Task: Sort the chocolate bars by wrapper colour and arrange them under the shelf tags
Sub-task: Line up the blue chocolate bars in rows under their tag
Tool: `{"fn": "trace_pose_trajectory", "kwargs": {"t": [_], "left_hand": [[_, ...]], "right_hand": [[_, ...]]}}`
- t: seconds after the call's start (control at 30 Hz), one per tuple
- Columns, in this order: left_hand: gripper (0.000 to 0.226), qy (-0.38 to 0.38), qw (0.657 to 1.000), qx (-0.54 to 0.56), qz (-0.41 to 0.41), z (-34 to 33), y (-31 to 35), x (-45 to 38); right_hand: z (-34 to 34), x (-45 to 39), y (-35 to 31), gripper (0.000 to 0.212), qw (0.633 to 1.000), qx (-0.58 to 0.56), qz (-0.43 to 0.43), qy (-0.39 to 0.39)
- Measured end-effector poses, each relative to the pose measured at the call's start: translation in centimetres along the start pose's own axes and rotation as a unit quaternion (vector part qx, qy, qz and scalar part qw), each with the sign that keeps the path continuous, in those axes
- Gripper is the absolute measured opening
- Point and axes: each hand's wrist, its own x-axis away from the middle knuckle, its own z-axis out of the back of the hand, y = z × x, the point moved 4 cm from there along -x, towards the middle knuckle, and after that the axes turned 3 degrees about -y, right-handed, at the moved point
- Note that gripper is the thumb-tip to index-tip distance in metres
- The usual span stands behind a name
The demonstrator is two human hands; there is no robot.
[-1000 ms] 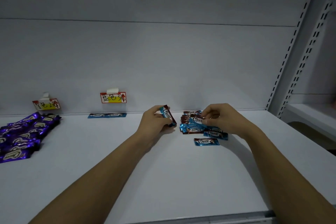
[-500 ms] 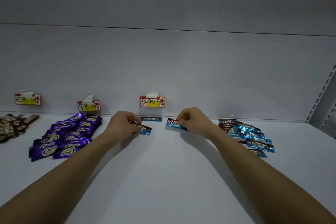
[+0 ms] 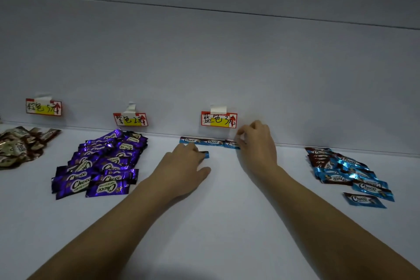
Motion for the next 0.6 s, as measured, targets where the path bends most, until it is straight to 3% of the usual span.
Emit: {"fn": "trace_pose_trajectory", "kwargs": {"t": [0.3, 0.6], "left_hand": [[0.066, -0.059, 0.997, 0.005, 0.044, -1.4, 0.0, 0.3], [0.074, -0.065, 0.995, 0.016, 0.070, -2.8, -0.6, -0.7]], "right_hand": [[-0.7, 1.4, -1.1, 0.036, 0.983, 0.053, 0.071, -0.161], [-0.8, 3.0, -1.6, 0.037, 0.985, 0.045, 0.072, -0.148]]}}
